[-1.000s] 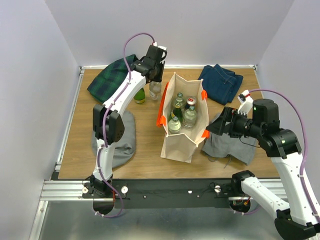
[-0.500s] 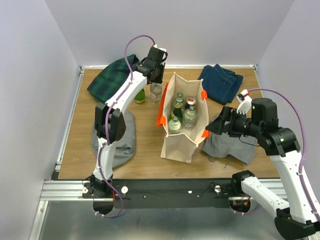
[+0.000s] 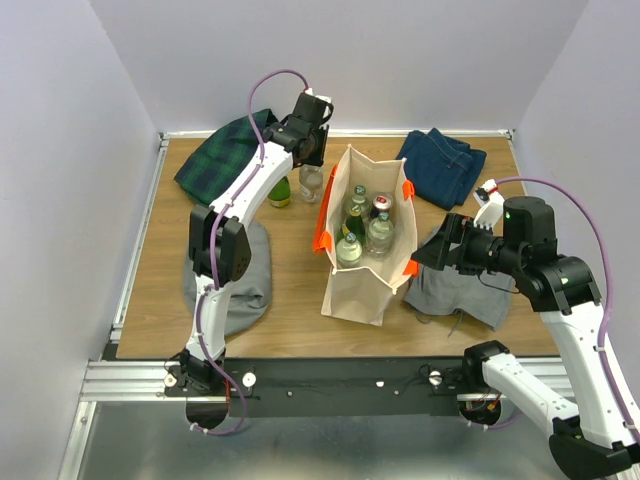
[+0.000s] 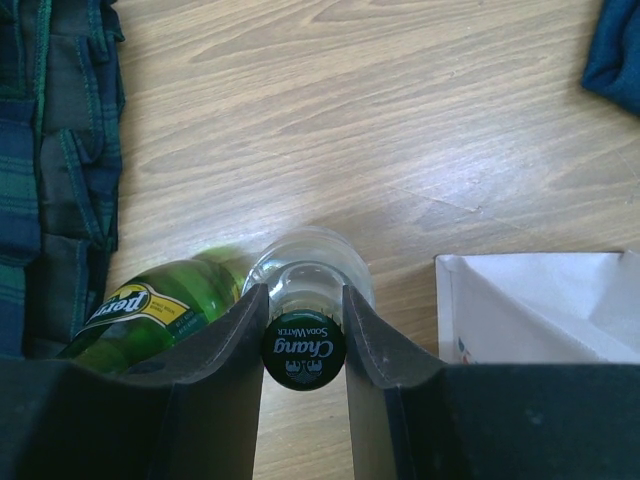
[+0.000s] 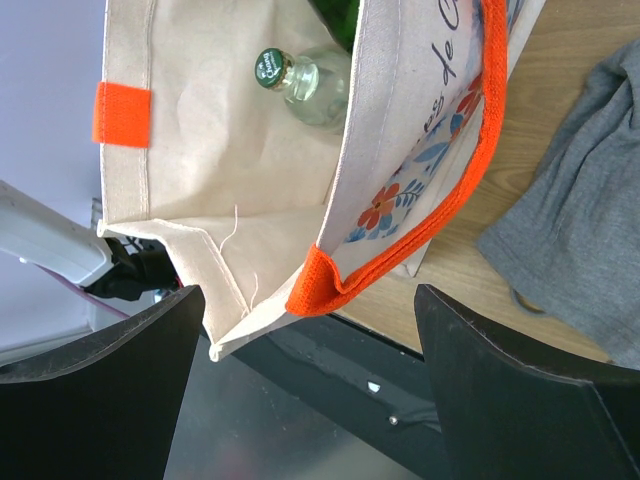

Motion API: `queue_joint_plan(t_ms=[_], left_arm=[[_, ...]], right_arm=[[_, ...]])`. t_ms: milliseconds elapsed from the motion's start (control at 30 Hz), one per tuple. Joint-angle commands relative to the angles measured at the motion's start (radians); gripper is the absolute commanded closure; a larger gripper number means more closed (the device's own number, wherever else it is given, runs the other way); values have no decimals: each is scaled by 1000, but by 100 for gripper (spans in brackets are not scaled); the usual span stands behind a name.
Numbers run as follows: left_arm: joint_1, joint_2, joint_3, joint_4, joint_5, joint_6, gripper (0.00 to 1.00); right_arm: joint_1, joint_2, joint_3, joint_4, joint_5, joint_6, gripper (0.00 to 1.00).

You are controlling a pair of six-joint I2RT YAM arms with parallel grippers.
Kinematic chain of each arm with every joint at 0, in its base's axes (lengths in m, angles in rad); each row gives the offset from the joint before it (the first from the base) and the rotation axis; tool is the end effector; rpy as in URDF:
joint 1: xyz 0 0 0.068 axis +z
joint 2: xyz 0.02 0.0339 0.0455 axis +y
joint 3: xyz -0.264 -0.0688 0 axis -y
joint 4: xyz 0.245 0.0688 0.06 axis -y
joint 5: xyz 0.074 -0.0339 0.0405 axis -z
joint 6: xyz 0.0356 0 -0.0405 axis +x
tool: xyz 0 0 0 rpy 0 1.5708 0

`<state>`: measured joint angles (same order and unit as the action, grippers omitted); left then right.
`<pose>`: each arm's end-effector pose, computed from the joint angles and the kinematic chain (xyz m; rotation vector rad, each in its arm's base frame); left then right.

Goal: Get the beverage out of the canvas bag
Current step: Place the drink at the center of the board.

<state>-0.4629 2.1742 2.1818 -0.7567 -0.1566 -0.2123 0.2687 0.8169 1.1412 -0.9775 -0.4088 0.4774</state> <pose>0.4447 -0.2158 0.3184 0.2106 2.3045 -0.1625 0.1284 0.0500 0.3761 0.0053 2.2998 0.8535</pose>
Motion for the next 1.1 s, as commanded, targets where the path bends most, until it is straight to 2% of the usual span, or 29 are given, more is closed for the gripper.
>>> queue_joint_plan(t_ms=[0, 1067], left_arm=[[17, -16, 36, 96, 25, -12, 100], [55, 12, 6, 76, 74, -39, 100]], right_arm=[[4, -12, -8, 8, 13, -13, 6], [4, -12, -12, 13, 11, -8, 6]])
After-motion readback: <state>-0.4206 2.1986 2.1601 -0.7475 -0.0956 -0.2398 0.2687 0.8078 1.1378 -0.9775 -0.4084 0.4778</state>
